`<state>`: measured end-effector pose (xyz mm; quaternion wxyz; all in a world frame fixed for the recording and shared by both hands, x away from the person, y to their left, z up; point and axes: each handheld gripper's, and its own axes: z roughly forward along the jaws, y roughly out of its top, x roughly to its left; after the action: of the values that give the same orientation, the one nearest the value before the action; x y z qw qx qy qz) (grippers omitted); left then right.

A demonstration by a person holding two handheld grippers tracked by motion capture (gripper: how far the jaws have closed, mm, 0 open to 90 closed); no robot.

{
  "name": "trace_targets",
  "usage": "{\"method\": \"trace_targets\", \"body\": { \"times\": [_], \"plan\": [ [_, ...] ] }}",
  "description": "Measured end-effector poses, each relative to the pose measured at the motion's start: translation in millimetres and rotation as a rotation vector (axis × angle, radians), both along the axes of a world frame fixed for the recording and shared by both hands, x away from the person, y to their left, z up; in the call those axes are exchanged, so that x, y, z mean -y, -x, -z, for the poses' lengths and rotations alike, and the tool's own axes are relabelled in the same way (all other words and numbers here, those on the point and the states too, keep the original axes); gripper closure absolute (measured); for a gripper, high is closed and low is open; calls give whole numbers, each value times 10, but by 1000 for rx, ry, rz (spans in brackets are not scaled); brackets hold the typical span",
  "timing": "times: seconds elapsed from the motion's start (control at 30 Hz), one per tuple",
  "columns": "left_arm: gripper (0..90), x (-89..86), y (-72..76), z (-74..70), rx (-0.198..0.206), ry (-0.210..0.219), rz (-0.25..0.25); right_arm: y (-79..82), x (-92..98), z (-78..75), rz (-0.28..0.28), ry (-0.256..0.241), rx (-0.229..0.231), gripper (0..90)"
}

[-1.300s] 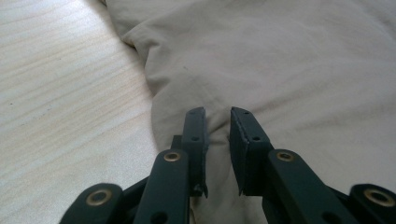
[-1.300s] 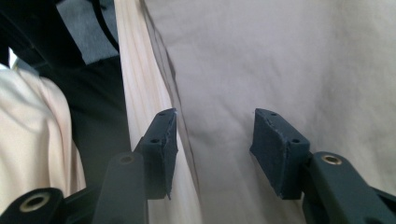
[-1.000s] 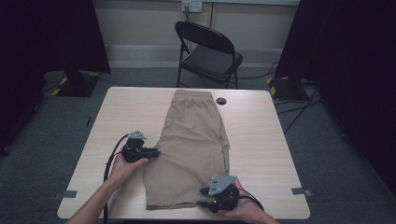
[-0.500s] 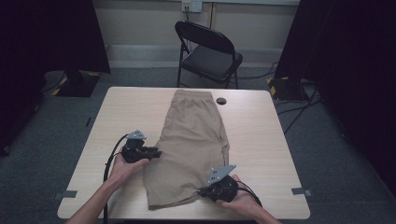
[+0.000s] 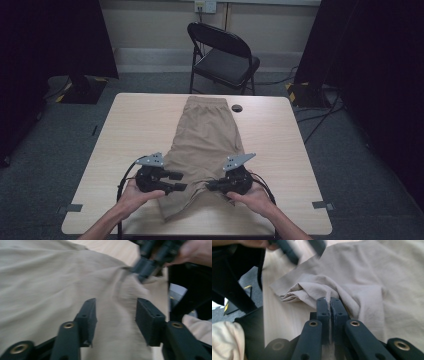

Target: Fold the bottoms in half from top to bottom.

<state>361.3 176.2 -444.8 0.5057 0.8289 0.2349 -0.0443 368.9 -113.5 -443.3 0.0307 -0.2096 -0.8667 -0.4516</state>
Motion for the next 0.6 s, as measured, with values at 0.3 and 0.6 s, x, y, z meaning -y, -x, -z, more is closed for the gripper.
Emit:
{"method": "trace_targets", "body": {
  "times": [0.3,0.6],
  "plan": [
    [354,236,72,-29,44,-8,-16,-89,-63,-119,48,-41,-7,875],
    [454,203,13,66,129,-127,-143,-67,-53,-272,64,-90,4,875]
  ]
}}
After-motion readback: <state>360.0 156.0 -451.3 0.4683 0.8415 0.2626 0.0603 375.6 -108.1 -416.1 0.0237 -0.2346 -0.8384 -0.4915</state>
